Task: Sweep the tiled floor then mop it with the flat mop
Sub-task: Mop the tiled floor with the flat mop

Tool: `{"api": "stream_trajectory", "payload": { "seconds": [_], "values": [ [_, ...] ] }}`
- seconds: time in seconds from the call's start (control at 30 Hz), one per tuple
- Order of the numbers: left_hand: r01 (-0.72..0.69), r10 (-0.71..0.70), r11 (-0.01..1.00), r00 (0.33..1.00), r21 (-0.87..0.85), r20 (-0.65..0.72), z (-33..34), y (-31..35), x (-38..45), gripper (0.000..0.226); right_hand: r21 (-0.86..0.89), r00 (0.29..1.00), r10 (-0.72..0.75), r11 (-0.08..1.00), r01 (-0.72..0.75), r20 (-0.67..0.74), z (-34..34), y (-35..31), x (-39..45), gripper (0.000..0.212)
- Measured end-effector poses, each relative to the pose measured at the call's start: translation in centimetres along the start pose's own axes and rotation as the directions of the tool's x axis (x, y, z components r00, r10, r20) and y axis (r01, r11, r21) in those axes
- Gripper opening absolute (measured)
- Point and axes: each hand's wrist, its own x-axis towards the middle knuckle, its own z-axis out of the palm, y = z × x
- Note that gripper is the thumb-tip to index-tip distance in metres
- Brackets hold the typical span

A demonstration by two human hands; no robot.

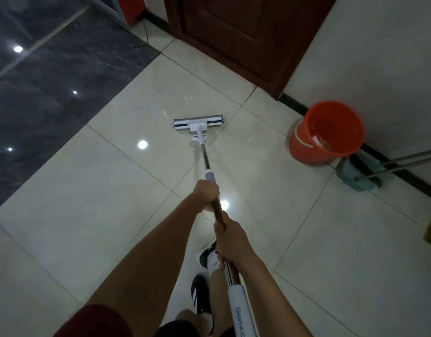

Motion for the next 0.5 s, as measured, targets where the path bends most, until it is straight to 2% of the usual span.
{"api": "stream_trajectory", "payload": {
  "seconds": [0.13, 0.27, 0.5],
  "values": [
    [0.022, -0.021, 0.998, 1.000, -0.067, 0.011, 0.7, -6.1, -3.9, 0.019, -0.028, 0.999, -0.011, 1.000, 0.010, -0.038, 4.0, 4.2, -4.8, 0.030],
    [0.136, -0.134, 0.980, 0.991, -0.147, 0.024, 1.8, -11.6, -7.0, 0.009, -0.062, 1.000, 0.009, 0.998, -0.010, -0.022, 6.9, 8.7, -8.6, 0.034],
    [0.111, -0.109, 0.979, 0.994, -0.169, 0.022, 5.5, -17.8, -12.7, 0.010, -0.106, 1.000, 0.018, 0.994, -0.017, 0.009, 7.7, 15.0, -14.4, 0.037]
  ]
}}
